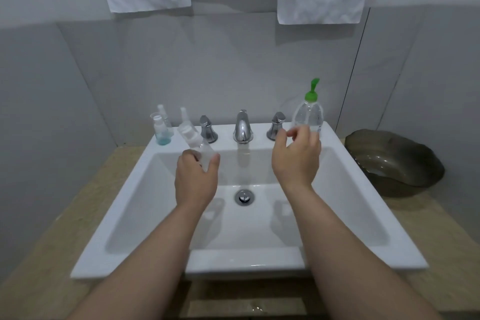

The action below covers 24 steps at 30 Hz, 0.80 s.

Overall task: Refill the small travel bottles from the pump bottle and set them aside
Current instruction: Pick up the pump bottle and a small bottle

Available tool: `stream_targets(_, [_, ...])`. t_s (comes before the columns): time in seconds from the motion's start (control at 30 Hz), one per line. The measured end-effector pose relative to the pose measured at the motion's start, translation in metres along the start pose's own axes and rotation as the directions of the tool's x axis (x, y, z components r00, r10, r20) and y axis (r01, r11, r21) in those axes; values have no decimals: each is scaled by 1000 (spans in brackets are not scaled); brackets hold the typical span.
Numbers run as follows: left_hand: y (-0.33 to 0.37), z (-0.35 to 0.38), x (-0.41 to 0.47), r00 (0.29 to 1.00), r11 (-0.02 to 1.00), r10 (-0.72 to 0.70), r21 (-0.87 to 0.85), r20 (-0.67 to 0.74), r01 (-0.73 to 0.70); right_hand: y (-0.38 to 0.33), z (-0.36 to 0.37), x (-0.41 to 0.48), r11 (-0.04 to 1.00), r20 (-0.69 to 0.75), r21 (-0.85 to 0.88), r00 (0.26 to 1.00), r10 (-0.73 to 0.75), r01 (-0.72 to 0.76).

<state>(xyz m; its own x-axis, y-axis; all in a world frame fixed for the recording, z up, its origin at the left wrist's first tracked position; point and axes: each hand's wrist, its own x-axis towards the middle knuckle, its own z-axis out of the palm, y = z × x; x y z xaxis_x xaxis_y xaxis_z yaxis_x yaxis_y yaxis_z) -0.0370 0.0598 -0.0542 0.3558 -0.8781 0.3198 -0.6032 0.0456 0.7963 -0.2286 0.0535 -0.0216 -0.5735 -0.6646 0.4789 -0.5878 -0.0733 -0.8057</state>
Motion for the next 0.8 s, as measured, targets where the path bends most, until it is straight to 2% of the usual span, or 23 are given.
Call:
stream_targets(0.13, [-7, 0, 6, 999, 999, 38, -19, 23, -38, -4, -3, 48, 982, 29, -127, 989, 142, -137])
stream_targets(0.23, [-16, 1, 10, 997, 997, 69, -31, 18, -69, 4, 4, 77, 967, 54, -189, 981, 186, -173])
stream_targets(0.5, [-23, 6, 18, 993, 993, 116, -28, 14, -115, 29, 36, 118, 948, 140, -197, 950, 279, -250])
stream_targets(0.7, [-22, 6, 18, 989, 989, 147, -29, 23, -147, 37, 25, 106, 962, 154, -220, 969, 195, -159])
stream_targets(0.8, [-21, 4, 18, 989, 988, 145, -49, 21, -144, 27, 3, 89, 962, 215, -255, 964, 158, -100])
